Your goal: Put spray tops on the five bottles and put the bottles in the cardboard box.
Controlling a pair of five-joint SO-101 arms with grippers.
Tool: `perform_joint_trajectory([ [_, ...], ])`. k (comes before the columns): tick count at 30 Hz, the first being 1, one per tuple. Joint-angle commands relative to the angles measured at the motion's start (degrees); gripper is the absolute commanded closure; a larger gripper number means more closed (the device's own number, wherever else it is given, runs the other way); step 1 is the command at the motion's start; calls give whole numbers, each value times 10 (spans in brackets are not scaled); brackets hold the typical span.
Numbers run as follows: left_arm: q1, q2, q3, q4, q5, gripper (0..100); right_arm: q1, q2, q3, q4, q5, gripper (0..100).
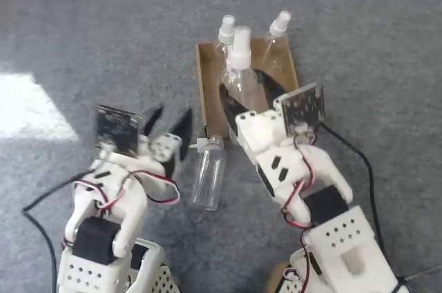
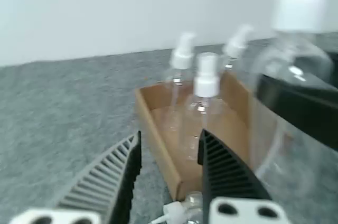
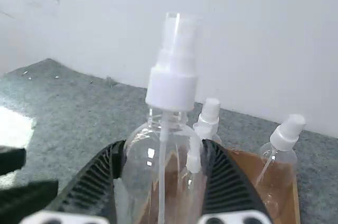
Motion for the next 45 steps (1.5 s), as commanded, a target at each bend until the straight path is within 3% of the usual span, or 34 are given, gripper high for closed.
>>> perform_joint_trajectory([
  [1, 59, 12, 9, -16, -47, 836, 5, 102, -128, 25, 23, 992],
  [8, 80, 13, 15, -4, -45, 678, -9, 241, -259, 93, 22, 992],
  [19, 79, 14, 43, -42, -47, 681, -95, 179, -379, 341, 24, 992],
  [29, 79, 14, 43, -40, -47, 681, -91, 124, -383, 403, 84, 992],
  [32, 79, 11, 43, -40, -47, 681, -38, 124, -382, 400, 84, 992],
  [38, 79, 11, 43, -40, -48, 727, 160, 127, -362, 328, 85, 992],
  [42, 76, 10, 43, -42, -48, 763, 204, 176, -309, 257, 109, 992],
  [45, 38, 10, 36, -47, -49, 801, 208, 233, -278, 189, 112, 992],
])
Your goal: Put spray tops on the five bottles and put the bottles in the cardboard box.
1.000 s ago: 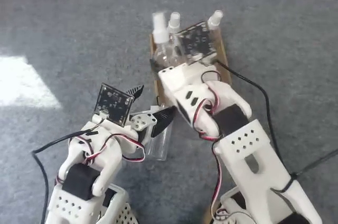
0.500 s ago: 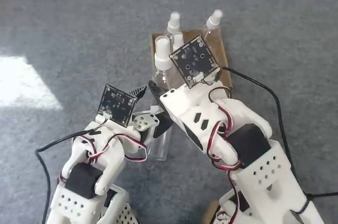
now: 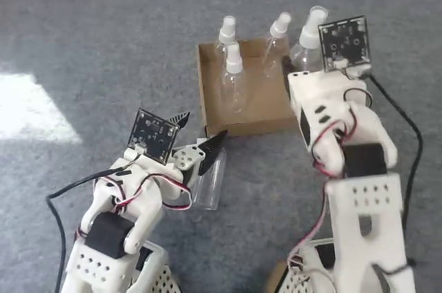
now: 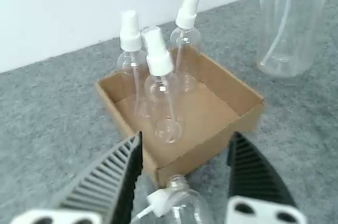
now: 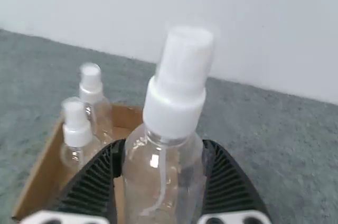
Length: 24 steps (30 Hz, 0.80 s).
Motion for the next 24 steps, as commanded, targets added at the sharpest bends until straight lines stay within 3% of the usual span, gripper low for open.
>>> perform_joint_trajectory([
  [1, -58, 2, -15, -26, -5, 818, 15, 73, 23, -105, 14, 992],
  [6, -220, 5, 15, -19, -81, 885, 13, 141, 24, -204, 14, 992],
  [11, -356, 1, 72, -11, -101, 891, 12, 200, 25, -269, 13, 992],
  [17, -374, 0, 148, -49, -102, 891, 14, 245, 34, -319, 5, 992],
  [24, -371, 0, 189, -89, -131, 891, 12, 259, 123, -469, -61, 992],
])
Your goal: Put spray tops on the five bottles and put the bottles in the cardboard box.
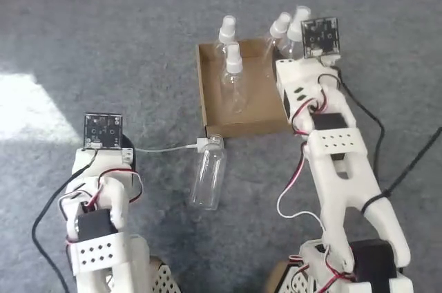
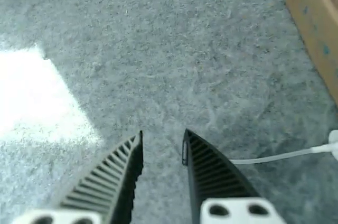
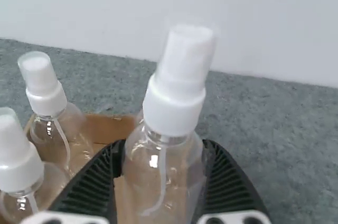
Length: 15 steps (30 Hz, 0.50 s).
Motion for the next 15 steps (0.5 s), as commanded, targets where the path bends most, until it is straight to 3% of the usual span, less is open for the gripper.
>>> perform_joint_trajectory([
  [1, -1, 0, -3, -20, -11, 891, 4, -2, 27, -102, -19, 992],
  [15, -1, 0, -2, -20, -11, 891, -14, 138, -7, -196, -22, 992],
])
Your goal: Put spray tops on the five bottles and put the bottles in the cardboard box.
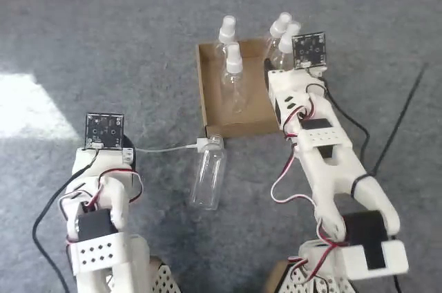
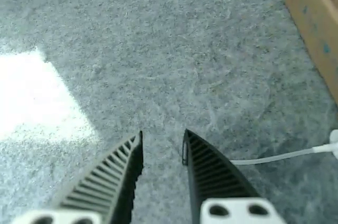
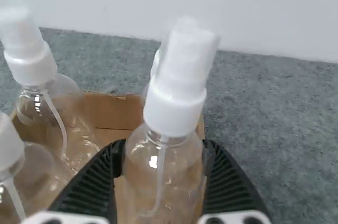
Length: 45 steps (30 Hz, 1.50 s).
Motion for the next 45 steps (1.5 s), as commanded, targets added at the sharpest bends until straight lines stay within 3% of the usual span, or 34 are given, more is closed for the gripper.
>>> perform_joint_trajectory([
  [1, -1, 0, -3, -17, -4, 891, 1, 25, -40, -65, -5, 992],
  [12, 0, 0, 2, -20, -4, 892, 0, 114, -40, -143, -5, 992],
  [36, 0, 0, 2, -20, -4, 892, 0, 116, -24, -137, 0, 987],
  [45, 0, 0, 2, -20, -4, 892, 1, 116, -18, -137, 0, 842],
])
